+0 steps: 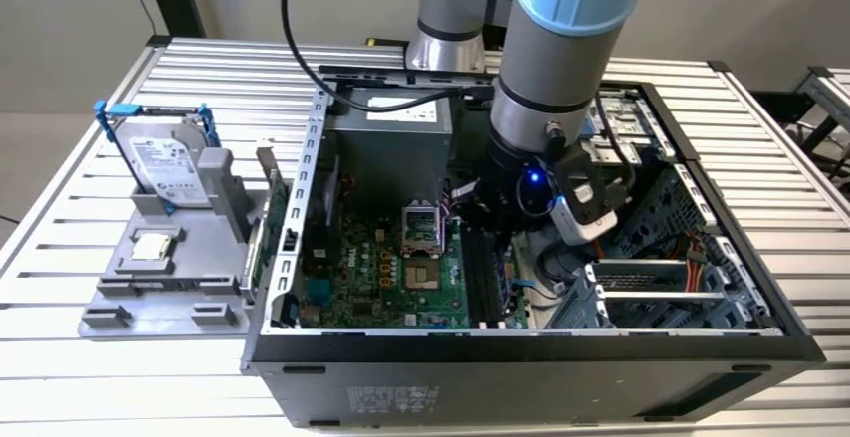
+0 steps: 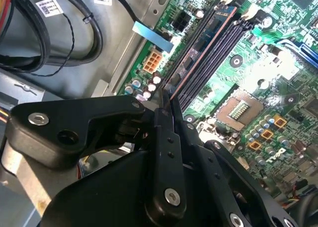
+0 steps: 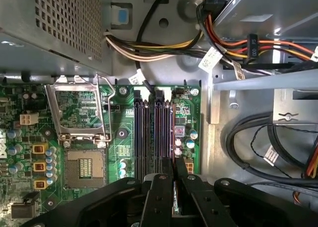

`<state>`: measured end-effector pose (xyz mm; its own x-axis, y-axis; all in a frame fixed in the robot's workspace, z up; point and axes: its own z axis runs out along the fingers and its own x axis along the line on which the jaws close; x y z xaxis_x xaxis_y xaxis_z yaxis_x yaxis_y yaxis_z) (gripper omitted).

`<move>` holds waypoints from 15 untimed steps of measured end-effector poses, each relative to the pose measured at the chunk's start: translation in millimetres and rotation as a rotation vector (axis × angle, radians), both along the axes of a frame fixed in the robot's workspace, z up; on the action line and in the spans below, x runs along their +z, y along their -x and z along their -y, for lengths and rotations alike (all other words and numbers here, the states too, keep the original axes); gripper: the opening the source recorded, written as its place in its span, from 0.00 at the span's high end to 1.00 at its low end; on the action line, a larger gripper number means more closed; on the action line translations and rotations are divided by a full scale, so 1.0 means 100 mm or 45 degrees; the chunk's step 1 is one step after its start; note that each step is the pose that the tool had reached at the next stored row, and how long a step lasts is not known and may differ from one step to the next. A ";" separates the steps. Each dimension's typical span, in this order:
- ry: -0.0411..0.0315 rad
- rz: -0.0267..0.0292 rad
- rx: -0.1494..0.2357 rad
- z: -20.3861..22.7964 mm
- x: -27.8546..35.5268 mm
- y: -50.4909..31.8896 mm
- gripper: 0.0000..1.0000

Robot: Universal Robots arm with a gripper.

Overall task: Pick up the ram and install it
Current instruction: 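Insert the ram into the slot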

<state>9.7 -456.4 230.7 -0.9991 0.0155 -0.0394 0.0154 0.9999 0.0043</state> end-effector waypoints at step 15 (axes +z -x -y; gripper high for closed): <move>0.0024 -0.0002 0.000 -0.002 -0.049 0.004 1.00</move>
